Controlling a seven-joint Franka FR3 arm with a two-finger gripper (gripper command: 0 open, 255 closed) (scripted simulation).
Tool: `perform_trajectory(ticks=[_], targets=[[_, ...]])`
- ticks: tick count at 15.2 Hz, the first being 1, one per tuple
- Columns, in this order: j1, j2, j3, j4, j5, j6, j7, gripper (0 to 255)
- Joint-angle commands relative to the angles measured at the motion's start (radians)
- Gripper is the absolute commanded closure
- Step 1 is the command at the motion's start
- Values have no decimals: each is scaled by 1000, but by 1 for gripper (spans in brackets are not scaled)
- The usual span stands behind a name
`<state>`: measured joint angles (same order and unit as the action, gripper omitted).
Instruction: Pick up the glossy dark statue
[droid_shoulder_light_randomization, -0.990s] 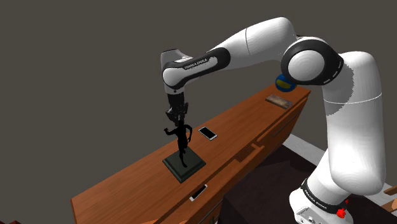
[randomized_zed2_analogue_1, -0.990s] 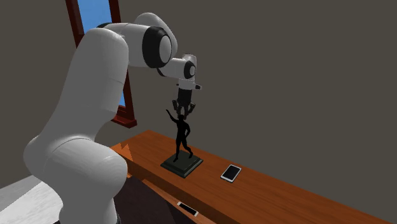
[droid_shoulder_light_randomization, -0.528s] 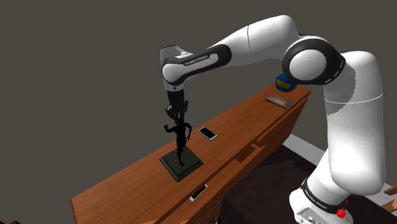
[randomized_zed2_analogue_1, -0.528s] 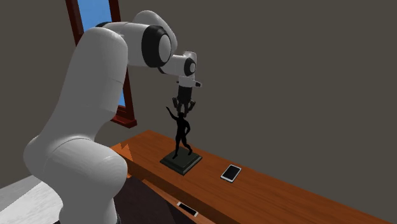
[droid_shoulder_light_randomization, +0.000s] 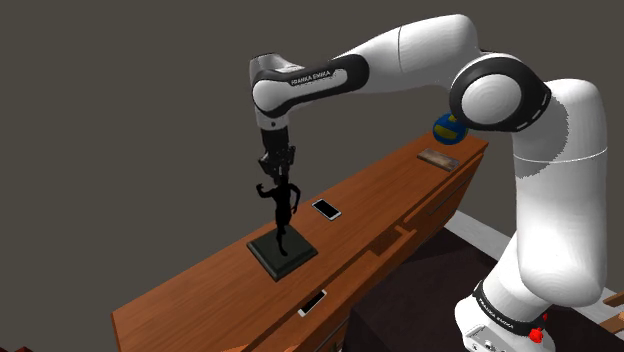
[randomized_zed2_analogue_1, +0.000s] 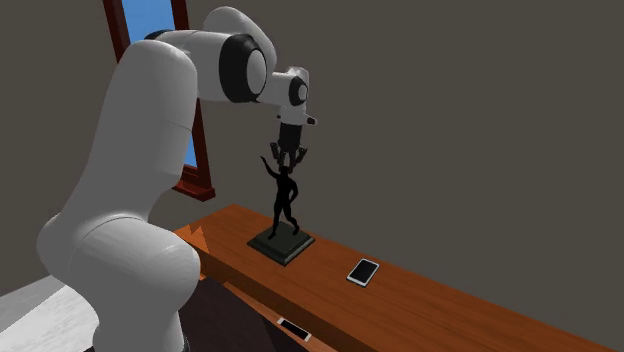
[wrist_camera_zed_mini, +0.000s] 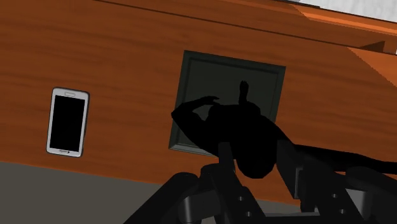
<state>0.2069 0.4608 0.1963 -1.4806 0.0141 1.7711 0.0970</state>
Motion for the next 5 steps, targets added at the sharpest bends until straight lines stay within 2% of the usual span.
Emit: perform_trajectory(ticks=[1, 5], targets=[[0, -10, 1, 14, 2, -23, 1, 255], [0, -15, 2, 35, 2, -49, 2, 255]])
